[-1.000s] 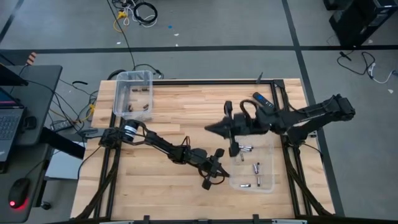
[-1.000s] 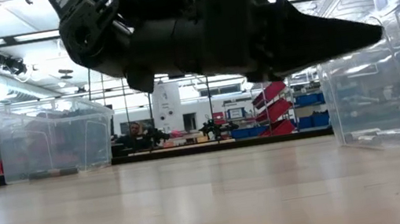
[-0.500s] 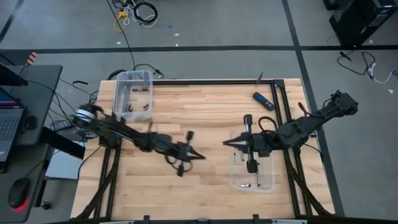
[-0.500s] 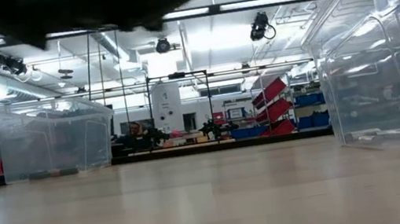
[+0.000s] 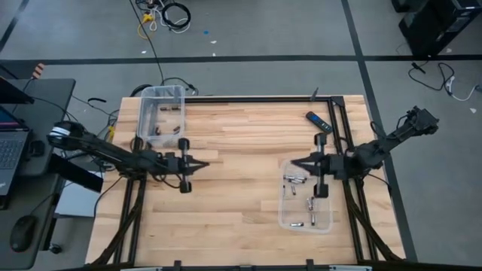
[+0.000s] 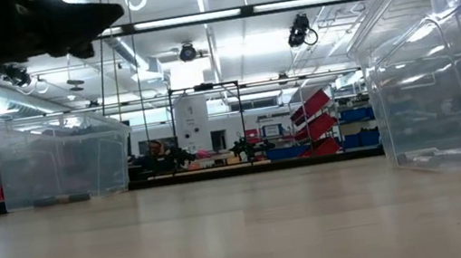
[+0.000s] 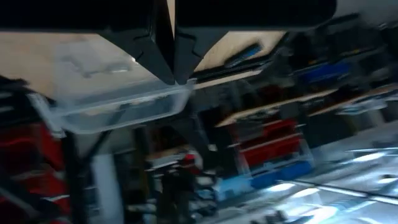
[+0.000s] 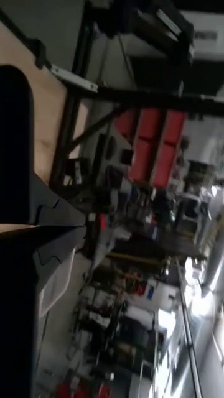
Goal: Sort batteries
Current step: Return to Home Position
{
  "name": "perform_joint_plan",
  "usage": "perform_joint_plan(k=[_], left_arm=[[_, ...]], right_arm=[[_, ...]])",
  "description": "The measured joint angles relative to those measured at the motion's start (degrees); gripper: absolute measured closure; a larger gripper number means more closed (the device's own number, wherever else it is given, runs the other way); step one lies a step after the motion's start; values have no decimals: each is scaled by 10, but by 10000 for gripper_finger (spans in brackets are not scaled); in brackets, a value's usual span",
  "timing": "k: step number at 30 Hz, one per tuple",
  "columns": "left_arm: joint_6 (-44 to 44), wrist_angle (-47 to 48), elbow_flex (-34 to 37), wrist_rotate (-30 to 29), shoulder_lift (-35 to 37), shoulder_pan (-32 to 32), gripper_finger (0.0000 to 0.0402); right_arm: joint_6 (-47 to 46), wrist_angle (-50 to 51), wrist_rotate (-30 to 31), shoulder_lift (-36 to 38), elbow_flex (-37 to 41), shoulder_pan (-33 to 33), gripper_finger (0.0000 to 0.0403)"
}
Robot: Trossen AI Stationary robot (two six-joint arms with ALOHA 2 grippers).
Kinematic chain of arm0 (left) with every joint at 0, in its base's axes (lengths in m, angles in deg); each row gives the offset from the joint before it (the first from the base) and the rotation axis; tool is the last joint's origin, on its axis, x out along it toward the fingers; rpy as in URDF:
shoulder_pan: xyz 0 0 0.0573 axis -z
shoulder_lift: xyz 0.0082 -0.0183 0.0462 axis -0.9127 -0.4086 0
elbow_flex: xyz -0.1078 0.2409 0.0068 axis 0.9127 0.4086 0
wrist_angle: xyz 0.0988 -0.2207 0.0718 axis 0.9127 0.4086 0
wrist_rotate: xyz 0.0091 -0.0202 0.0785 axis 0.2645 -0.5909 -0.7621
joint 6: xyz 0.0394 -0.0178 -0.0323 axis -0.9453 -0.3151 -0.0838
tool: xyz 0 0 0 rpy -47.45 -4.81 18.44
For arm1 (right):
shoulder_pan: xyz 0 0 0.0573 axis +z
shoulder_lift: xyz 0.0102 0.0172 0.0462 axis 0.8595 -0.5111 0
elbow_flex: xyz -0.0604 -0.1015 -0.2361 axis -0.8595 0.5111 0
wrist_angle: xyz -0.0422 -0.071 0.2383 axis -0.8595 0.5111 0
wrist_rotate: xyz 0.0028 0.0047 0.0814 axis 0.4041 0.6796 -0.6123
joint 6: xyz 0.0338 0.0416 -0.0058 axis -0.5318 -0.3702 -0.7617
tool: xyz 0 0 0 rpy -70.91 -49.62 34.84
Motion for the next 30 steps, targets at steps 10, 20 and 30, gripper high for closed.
perform_joint_plan(k=[10,20,30], left_arm=[[-30,118,23,-102,154,-15,402],[101,438,6,-95,335,17,402],[48,534,1,-84,449,19,402]], right_arm=[[0,-24,14,230,156,-45,403],[0,65,12,434,220,-46,403],[4,108,-16,489,237,-46,403]])
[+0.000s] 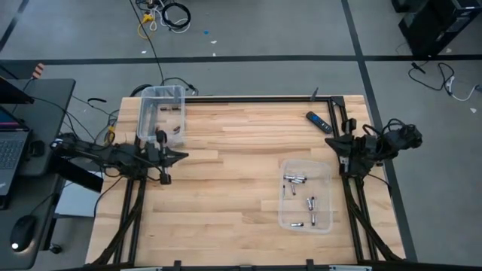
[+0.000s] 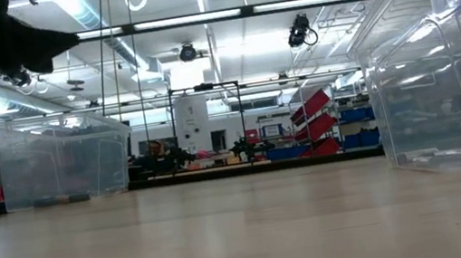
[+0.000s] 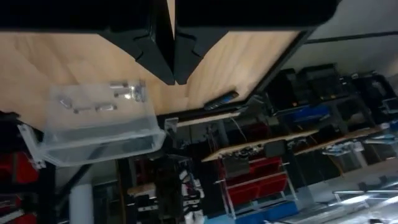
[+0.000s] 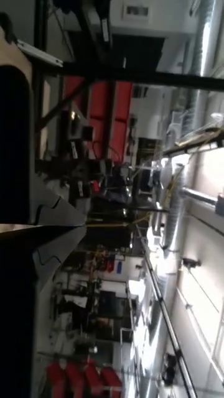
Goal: Sort batteries
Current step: Return to Home Position
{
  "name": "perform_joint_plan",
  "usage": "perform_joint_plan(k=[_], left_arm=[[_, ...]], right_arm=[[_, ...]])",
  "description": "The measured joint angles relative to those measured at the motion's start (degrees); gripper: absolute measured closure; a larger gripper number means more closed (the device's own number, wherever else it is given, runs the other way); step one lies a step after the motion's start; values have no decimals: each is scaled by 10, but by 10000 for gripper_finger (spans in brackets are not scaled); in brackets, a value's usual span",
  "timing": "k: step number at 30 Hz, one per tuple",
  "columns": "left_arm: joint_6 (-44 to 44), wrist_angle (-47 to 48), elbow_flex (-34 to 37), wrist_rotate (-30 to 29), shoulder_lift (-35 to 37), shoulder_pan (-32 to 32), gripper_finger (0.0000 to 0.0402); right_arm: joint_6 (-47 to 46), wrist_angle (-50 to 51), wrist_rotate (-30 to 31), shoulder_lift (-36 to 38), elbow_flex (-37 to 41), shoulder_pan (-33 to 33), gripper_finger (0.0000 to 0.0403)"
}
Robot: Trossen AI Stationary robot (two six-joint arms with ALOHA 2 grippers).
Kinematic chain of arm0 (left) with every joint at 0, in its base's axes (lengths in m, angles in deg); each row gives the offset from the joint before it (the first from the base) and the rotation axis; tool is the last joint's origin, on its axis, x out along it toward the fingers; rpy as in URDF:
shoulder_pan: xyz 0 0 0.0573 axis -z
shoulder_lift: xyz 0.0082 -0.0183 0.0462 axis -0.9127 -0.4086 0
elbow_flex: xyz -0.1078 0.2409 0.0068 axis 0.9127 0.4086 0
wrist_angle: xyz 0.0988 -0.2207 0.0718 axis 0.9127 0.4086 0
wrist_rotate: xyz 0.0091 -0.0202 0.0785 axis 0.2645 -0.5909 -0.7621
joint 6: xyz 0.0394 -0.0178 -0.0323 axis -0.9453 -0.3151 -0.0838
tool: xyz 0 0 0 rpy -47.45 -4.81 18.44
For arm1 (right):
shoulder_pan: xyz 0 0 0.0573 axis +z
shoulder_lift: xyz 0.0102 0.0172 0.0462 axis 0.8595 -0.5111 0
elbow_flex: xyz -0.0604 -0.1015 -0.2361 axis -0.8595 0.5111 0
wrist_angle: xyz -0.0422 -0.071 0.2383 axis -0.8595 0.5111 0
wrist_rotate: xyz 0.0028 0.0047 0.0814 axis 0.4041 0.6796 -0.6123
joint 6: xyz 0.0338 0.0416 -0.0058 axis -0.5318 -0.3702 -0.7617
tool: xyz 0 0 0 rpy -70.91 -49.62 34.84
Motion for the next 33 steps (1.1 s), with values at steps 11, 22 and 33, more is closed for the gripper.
perform_joint_plan(k=[11,22,33], left_arm=[[12,-111,97,20,12,0,402],[9,-67,97,12,9,0,402],[22,-61,98,11,6,0,401]], right_arm=[[-13,-176,-16,0,158,-1,403],[-6,-99,-11,-5,159,-32,403],[25,-101,-8,-5,159,-37,403]])
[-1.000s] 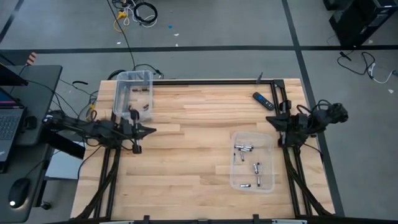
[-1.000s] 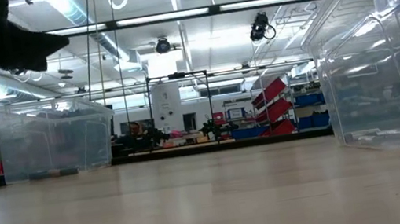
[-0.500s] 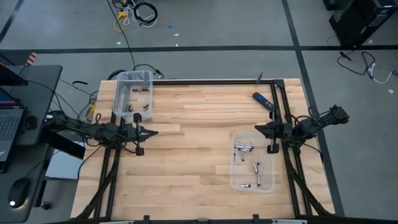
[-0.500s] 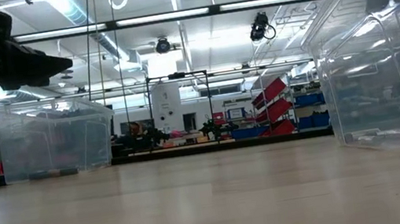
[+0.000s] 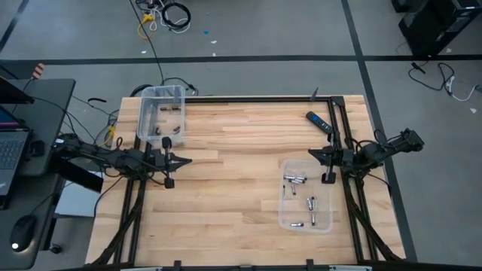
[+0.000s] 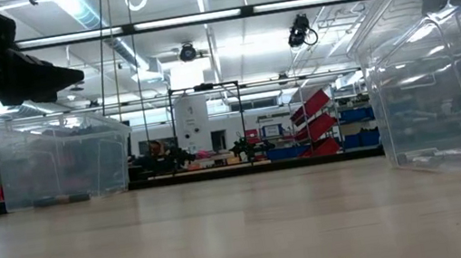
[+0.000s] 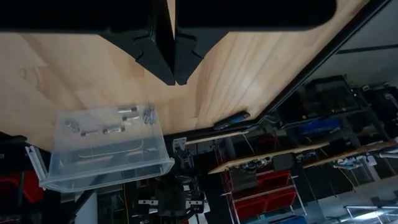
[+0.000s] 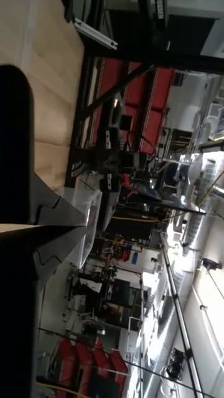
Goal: Sort batteries
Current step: Return to Home Position
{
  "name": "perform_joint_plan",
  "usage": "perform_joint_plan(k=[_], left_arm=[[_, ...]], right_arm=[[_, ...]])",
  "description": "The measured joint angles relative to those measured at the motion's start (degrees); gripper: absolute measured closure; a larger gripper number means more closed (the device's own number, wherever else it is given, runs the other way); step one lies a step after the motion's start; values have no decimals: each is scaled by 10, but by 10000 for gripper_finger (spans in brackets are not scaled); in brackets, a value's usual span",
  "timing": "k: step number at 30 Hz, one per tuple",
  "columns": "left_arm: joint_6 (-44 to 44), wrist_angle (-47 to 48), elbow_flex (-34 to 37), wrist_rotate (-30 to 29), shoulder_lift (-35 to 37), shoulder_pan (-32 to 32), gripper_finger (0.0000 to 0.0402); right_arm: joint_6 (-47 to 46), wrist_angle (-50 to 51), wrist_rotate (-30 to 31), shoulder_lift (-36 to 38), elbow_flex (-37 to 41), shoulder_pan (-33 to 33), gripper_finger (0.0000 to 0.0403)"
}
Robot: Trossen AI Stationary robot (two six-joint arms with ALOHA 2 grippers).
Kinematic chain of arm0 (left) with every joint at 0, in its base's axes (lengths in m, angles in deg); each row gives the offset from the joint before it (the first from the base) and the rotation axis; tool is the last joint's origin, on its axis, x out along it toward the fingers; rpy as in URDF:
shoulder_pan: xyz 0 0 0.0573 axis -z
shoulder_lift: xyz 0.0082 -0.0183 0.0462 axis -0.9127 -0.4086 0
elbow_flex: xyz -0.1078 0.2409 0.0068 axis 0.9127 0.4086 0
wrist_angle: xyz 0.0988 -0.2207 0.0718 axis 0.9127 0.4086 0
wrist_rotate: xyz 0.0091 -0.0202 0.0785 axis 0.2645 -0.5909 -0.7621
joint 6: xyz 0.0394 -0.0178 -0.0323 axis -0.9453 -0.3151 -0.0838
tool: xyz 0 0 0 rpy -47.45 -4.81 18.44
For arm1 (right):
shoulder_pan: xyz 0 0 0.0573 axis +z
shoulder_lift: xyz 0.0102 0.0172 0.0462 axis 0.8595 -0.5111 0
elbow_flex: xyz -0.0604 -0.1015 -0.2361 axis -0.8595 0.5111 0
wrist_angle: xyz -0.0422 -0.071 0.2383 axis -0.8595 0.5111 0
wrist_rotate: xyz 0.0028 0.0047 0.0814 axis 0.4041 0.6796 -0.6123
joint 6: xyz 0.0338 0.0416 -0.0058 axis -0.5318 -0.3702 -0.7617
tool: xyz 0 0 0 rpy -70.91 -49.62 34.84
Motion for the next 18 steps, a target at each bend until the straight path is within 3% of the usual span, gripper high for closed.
perform_joint_plan(k=[18], left_arm=[[2,-4,0,0,0,0,401]], right_arm=[[0,0,1,0,0,0,403]])
